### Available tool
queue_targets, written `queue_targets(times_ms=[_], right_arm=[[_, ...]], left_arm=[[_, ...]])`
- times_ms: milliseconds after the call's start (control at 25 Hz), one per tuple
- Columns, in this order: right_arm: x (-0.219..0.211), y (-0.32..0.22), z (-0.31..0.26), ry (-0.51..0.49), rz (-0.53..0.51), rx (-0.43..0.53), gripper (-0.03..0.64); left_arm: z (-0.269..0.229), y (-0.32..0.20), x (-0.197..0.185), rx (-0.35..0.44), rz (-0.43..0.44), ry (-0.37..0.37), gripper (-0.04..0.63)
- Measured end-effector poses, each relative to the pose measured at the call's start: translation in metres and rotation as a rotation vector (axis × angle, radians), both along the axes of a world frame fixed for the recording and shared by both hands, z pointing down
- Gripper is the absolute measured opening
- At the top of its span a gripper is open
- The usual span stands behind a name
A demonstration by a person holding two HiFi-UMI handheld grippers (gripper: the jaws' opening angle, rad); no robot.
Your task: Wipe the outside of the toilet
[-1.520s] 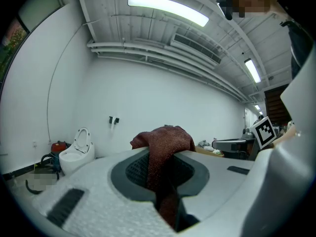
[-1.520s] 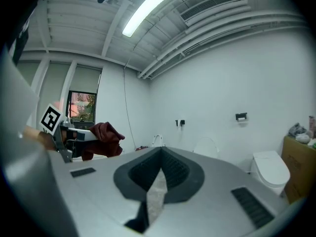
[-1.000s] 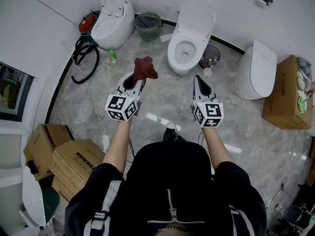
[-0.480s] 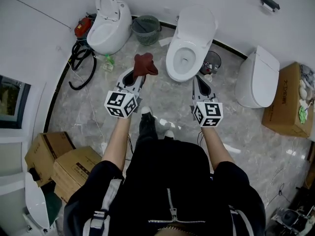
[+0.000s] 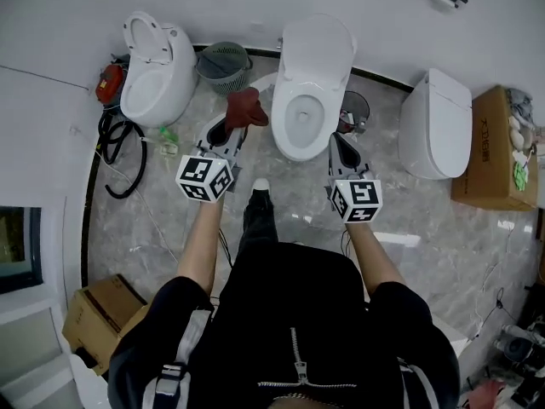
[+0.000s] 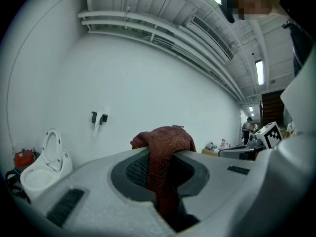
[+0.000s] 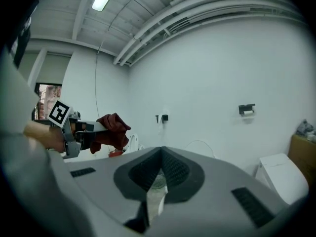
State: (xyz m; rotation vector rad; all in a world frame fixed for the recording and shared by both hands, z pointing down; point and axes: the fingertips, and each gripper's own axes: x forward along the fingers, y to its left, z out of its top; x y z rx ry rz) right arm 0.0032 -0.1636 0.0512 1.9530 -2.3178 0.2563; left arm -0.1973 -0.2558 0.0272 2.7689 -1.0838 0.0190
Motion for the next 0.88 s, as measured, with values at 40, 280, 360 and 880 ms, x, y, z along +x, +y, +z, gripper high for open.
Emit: queue_targets(times_ms=[40, 280, 360, 880], right_arm=[[0.0, -0.015, 0.002, 0.004, 0.016, -0.006, 0.003], [0.012, -0.102, 0.011, 0.007, 0.142, -0.039, 0.003], [0.012, -0.126, 0.009, 0.009, 0.174, -0.035, 0.003], [0.003, -0.153, 0.033, -0.023, 0.257, -0.002, 0.003]], left_arm=[[0.003, -0.019, 0.002, -0.004, 0.018, 0.0, 0.057], [0.022, -0.122, 0.024, -0.037, 0.147, -0.02, 0.056], [0.025, -0.151, 0.03, -0.039, 0.193, -0.03, 0.056], [0.066, -0.198, 0.048, -0.035, 0.327, -0.04, 0.055]])
